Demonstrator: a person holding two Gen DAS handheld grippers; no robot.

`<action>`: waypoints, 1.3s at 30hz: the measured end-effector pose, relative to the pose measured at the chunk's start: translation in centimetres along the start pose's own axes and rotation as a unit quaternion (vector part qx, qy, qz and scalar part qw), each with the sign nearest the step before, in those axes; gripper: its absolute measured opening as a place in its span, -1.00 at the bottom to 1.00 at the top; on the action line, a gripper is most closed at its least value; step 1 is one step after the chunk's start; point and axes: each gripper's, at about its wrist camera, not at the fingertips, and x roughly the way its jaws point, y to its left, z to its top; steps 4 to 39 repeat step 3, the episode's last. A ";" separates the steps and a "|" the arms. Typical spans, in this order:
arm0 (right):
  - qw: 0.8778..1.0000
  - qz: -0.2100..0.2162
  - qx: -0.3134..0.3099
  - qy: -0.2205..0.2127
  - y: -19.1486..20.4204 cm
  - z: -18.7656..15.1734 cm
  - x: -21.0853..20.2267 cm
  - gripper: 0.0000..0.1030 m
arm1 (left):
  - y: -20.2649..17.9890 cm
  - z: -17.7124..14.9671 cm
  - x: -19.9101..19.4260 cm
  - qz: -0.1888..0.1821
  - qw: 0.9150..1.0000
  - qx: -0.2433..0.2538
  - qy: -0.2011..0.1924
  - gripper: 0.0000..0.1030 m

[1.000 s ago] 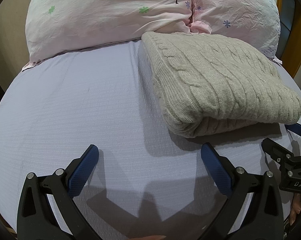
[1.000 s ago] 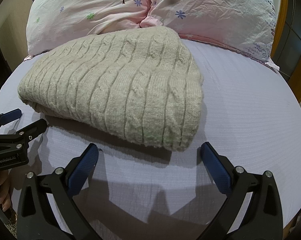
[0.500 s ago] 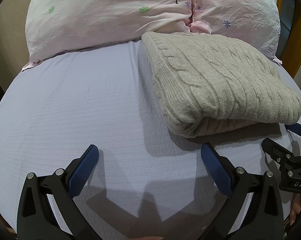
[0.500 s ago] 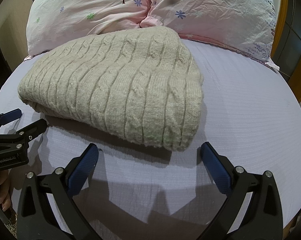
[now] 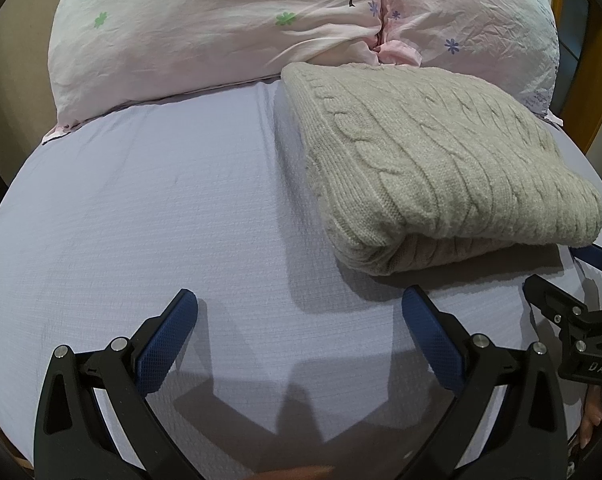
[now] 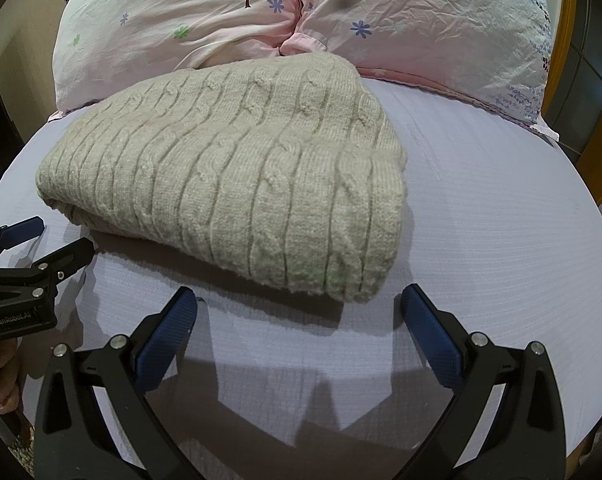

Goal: Fold small clothes

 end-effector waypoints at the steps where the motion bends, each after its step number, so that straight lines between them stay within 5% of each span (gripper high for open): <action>1: 1.000 0.000 0.000 0.000 0.0 0.0 0.0 0.97 | 0.0 0.0 0.0 0.000 1.000 0.000 0.000 0.97; 39: 1.000 0.000 0.000 0.000 0.0 0.0 0.0 0.97 | 0.0 0.0 0.0 0.001 1.000 0.000 -0.001 0.97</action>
